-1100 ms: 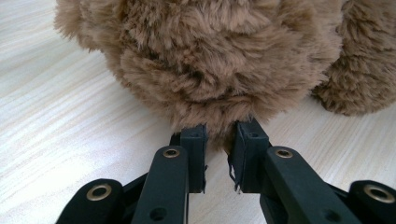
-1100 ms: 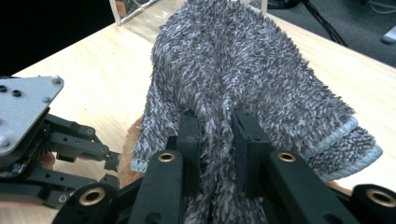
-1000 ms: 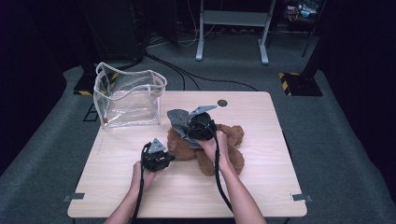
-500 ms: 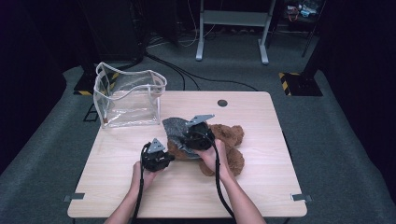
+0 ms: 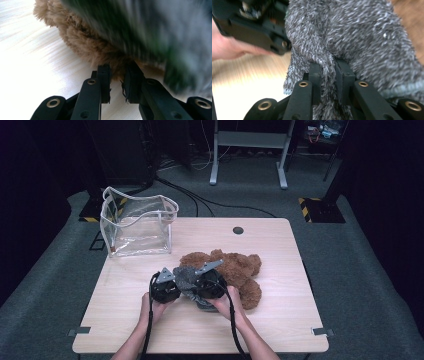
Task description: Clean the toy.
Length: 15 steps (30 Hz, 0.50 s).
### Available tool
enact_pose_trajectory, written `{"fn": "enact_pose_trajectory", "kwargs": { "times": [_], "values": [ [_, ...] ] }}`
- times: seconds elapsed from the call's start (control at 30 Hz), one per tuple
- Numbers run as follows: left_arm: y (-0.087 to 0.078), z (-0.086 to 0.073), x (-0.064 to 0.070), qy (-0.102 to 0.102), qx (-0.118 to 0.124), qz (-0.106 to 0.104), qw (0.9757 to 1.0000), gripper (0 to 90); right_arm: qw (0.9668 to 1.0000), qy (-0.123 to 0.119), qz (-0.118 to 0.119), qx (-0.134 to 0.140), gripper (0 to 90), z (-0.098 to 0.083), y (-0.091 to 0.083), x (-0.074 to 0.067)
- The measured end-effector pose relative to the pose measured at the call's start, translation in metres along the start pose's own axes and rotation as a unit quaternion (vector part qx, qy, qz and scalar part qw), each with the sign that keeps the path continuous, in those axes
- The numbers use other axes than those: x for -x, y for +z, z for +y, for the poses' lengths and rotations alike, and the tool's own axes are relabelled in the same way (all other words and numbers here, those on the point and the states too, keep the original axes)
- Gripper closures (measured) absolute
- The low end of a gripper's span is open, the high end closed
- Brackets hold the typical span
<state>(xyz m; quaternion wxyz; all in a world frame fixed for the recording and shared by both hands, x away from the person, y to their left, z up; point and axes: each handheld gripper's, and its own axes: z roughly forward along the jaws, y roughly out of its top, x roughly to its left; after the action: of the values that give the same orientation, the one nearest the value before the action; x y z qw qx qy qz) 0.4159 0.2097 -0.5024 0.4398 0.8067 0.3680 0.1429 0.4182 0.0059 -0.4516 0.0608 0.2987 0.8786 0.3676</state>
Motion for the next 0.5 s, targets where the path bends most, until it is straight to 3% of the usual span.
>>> {"fn": "enact_pose_trajectory", "kwargs": {
  "times": [0.17,0.37,0.5],
  "values": [
    [0.0,-0.001,-0.001,-0.003,0.002,-0.003,1.0,77.4,0.9998,0.007,0.004,-0.016,77.1,-0.011,0.007,0.0],
    [-0.001,-0.001,-0.002,-0.004,0.002,-0.007,1.0,77.3,0.9994,0.025,0.012,-0.019,77.0,-0.014,-0.004,-0.004],
    [-0.001,-0.001,-0.002,-0.004,0.003,-0.007,1.0,77.3,0.9992,0.02,0.021,0.026,77.0,-0.01,-0.029,-0.004]
  ]
}}
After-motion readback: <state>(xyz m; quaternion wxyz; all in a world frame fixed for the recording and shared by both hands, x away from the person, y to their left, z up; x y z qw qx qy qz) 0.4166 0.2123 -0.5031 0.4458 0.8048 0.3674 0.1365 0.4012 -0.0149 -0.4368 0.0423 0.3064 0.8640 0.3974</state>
